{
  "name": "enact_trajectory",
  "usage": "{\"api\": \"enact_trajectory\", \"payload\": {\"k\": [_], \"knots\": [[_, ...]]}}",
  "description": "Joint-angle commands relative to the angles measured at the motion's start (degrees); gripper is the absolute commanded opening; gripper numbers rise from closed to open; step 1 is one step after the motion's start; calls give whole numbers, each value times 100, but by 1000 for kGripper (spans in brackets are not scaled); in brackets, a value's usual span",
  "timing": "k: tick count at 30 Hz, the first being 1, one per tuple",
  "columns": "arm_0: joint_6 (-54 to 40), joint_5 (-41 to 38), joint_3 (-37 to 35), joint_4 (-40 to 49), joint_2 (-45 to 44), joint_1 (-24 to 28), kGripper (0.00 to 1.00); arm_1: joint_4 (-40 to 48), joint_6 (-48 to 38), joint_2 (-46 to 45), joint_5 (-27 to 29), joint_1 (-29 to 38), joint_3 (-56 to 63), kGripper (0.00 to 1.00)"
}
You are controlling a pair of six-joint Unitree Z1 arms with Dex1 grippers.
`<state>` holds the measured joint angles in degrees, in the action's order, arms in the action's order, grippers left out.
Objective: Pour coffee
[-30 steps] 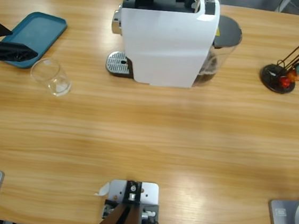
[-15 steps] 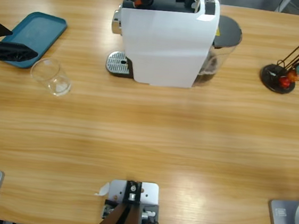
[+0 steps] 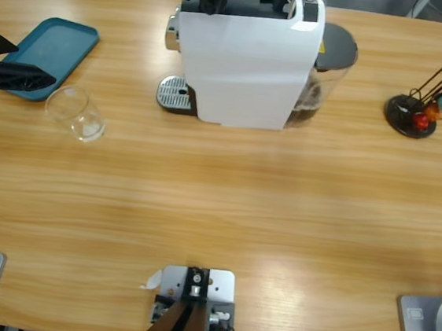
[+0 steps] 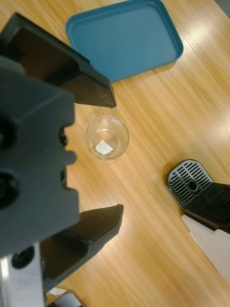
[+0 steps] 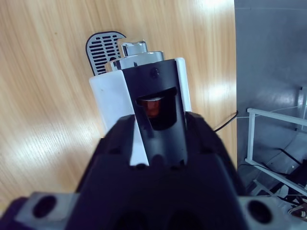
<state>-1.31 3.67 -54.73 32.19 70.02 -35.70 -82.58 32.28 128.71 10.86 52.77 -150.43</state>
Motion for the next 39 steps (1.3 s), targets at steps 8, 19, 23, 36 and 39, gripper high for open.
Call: {"api": "enact_trajectory", "payload": {"k": [8, 19, 23, 36, 39], "knots": [[-62, -86, 94, 95, 127, -51, 876, -70, -497, -438, -223, -60, -950, 1000], [-62, -86, 94, 95, 55, -51, 872, -814, -1377, -2055, 77, 357, -842, 0], [-62, -86, 85, 86, 64, -51, 872, -812, -1569, -2417, -538, 241, -450, 0], [-53, -77, 81, 77, 9, -51, 874, -418, -1472, -2658, -3094, -995, 191, 0], [-50, -72, 85, 86, -6, -51, 876, -492, -1558, -2677, -2461, -1005, 515, 0]]}}
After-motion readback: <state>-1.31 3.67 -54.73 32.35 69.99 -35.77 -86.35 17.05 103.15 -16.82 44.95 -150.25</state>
